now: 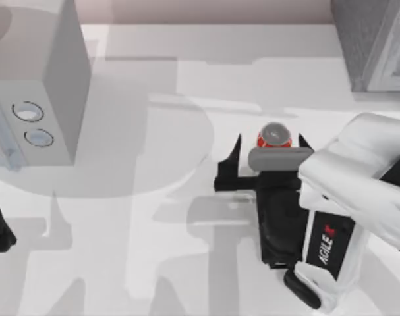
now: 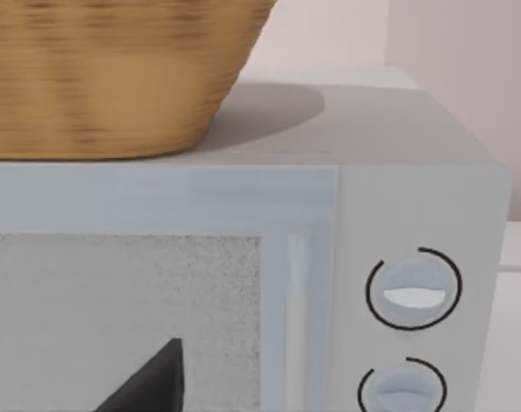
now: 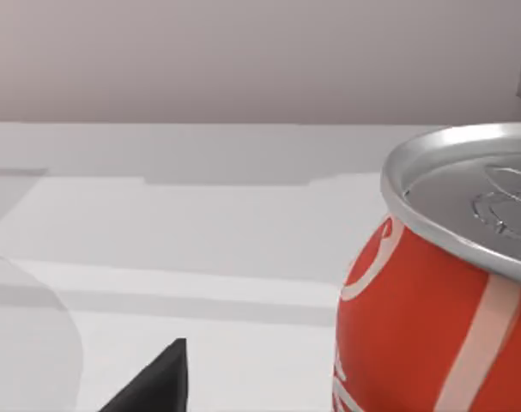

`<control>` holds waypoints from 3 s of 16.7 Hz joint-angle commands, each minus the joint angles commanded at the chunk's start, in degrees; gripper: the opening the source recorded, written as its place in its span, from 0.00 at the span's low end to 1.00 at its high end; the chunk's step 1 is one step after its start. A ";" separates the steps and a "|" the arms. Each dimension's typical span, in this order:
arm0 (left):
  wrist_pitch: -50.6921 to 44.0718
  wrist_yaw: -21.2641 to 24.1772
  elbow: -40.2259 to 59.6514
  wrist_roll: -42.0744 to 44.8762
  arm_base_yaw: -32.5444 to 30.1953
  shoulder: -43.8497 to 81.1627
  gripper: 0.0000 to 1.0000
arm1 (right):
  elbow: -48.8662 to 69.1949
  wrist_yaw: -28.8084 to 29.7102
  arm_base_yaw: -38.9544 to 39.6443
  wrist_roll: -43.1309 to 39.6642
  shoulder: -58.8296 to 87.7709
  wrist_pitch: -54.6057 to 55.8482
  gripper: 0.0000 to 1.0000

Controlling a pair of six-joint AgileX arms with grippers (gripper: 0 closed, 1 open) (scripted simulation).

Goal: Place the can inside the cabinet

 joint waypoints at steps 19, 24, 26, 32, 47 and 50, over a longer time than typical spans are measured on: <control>0.00 0.00 0.00 0.00 0.00 0.00 1.00 | 0.02 -0.02 -0.02 0.00 -0.01 -0.02 0.00; 0.00 0.00 0.00 0.00 0.00 0.00 1.00 | 0.02 -0.02 -0.02 0.00 -0.01 -0.02 0.00; 0.00 0.00 0.00 0.00 0.00 0.00 1.00 | 0.00 -0.05 0.11 0.09 0.05 -0.03 0.00; 0.00 0.00 0.00 0.00 0.00 0.00 1.00 | -0.48 -0.27 -0.11 0.33 -7.38 -6.64 0.00; 0.00 0.00 0.00 0.00 0.00 0.00 1.00 | -2.00 -0.56 0.04 0.48 -31.35 -29.61 0.00; 0.00 0.00 0.00 0.00 0.00 0.00 1.00 | -2.11 -0.40 0.21 0.52 -34.82 -33.08 0.00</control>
